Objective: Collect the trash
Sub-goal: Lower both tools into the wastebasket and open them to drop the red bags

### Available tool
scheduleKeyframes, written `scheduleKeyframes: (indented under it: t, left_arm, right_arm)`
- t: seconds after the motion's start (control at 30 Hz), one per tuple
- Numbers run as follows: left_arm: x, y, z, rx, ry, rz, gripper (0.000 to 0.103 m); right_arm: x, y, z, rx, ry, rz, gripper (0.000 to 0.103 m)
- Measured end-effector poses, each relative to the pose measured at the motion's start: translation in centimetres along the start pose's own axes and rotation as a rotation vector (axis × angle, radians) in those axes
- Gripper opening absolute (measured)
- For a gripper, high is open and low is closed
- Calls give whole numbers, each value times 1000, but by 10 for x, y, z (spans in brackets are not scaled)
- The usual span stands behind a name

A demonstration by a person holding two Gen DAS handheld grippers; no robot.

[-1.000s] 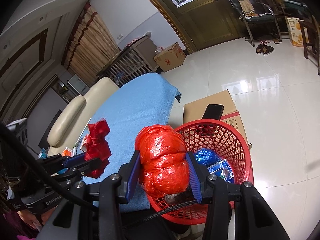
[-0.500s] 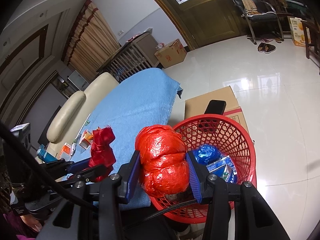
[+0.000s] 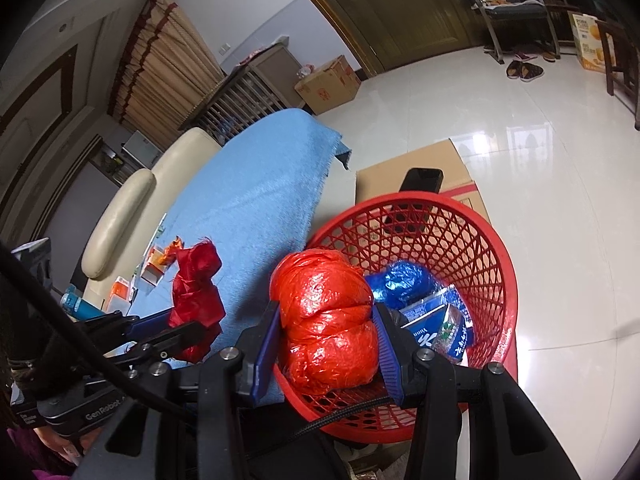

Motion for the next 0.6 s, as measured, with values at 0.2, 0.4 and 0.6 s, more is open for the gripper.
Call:
scheduleKeyframes:
  t: [0.2,0.4,0.6]
  left_arm:
    - [-2,4,-2,-12,-13,-9,27]
    - [0,4,-3,-9,-5,-12,27]
    - [-4,-1,-1,2,-20,-3,27]
  right_arm:
    - [5,7,-3,-18,16,-4,48]
    - [5,9,-4,-19,16,-4,48]
    - [2,7,-1,-14,14,0,48]
Point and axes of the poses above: each gripper's, at about its wrist camera, not at the fingertips, and y roughly the way its jaws point, x to its right, z to its top, the point moved 9 cm from there along y, roughly the way its jaws point, and after that the axes turned 4 degrees about y, right-handed, at the moved point
